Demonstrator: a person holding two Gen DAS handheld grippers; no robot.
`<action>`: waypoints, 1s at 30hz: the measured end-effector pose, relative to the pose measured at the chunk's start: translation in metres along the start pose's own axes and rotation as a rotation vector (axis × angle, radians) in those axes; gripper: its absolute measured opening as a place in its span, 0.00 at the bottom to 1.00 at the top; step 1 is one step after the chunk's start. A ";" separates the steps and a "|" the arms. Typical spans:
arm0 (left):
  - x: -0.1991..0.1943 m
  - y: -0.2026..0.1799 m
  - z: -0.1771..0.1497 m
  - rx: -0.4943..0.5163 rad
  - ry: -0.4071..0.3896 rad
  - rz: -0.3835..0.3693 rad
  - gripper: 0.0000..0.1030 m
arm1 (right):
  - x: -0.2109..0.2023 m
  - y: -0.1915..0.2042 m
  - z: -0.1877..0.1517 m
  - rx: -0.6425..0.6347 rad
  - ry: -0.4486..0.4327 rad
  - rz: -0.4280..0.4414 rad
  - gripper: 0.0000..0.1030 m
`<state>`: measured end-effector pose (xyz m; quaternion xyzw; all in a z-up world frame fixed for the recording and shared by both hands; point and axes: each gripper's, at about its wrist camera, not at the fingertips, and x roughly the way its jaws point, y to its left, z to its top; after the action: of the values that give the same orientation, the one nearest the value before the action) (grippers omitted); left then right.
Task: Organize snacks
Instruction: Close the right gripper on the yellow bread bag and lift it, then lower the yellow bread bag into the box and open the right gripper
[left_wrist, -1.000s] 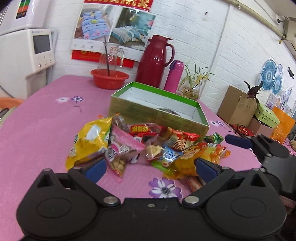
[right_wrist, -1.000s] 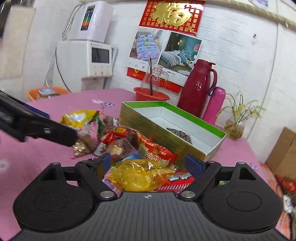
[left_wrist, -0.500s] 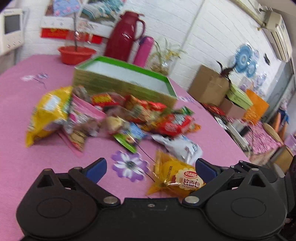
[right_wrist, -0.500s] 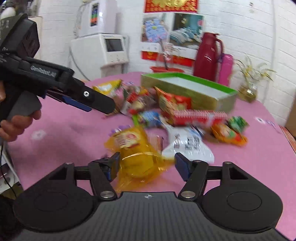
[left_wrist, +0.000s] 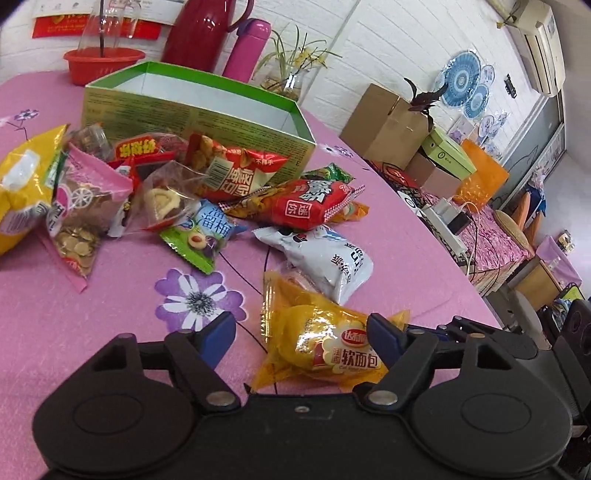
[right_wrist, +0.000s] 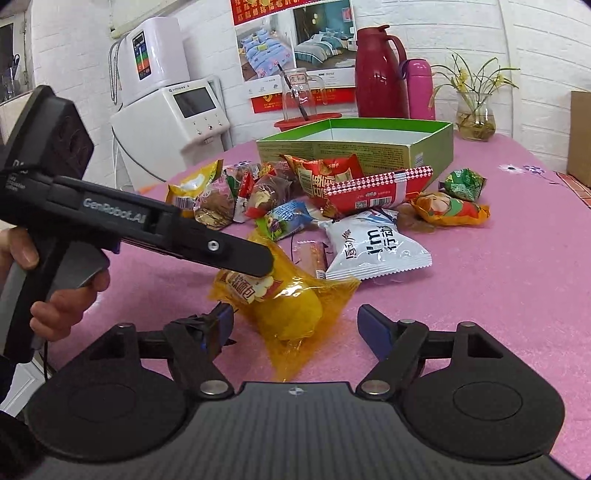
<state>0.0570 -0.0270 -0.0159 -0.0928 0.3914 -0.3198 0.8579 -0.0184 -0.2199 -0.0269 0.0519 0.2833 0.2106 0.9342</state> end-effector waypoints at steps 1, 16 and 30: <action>0.002 0.000 0.000 0.000 0.004 -0.008 0.92 | 0.000 0.000 0.000 0.002 0.001 -0.002 1.00; -0.018 -0.017 0.004 0.021 -0.067 -0.073 0.34 | -0.014 0.005 0.017 -0.023 -0.044 0.008 0.76; -0.015 -0.022 0.117 0.127 -0.271 -0.026 0.34 | 0.030 -0.025 0.121 -0.138 -0.226 -0.077 0.75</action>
<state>0.1246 -0.0461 0.0813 -0.0856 0.2495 -0.3396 0.9028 0.0803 -0.2274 0.0535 0.0000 0.1630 0.1864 0.9689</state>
